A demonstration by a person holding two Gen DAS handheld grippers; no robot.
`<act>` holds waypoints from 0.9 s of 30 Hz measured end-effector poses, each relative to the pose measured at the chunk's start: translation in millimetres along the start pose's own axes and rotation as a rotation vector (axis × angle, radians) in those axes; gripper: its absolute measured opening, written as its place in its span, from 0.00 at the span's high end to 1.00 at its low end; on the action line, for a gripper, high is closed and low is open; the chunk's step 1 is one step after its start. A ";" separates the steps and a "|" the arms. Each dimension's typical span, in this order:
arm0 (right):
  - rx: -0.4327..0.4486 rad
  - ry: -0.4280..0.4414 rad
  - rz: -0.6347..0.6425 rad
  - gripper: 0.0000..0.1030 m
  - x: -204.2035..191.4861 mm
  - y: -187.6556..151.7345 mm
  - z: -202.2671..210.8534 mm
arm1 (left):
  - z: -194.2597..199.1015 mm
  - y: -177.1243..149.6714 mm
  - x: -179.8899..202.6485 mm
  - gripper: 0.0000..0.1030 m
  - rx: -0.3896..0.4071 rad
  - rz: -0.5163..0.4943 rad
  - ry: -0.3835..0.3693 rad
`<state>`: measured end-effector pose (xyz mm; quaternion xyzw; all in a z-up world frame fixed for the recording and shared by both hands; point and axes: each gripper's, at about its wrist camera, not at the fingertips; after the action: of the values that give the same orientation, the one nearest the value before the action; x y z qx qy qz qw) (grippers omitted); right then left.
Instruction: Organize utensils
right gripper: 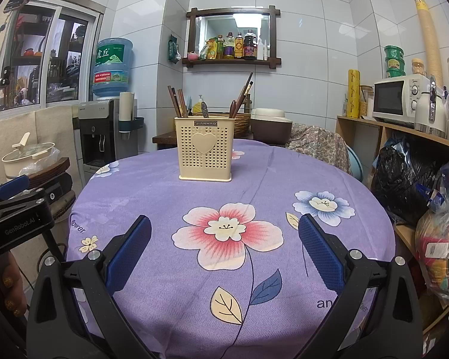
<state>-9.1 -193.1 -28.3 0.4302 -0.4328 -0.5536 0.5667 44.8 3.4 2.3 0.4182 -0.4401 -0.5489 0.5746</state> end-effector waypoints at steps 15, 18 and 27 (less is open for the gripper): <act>-0.002 0.000 -0.001 0.06 -0.1 -0.1 0.1 | -0.5 -1.2 -0.2 0.05 -0.001 -0.001 0.002; -0.001 0.000 0.000 0.06 0.0 -0.1 0.1 | -0.5 -1.1 -0.1 0.05 -0.001 -0.001 0.003; -0.002 0.001 0.000 0.06 0.0 0.1 0.0 | -0.5 -1.5 -0.8 0.05 0.000 -0.001 0.003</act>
<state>-9.1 -193.2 -28.2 0.4299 -0.4320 -0.5539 0.5672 44.9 4.1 0.6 0.4194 -0.4391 -0.5486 0.5748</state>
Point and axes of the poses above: each gripper's, at about its wrist camera, not at the fingertips, and z roughly against the way its jaws point, x to its right, y to its top, and after that the axes turned 1 degree about x, right-handed
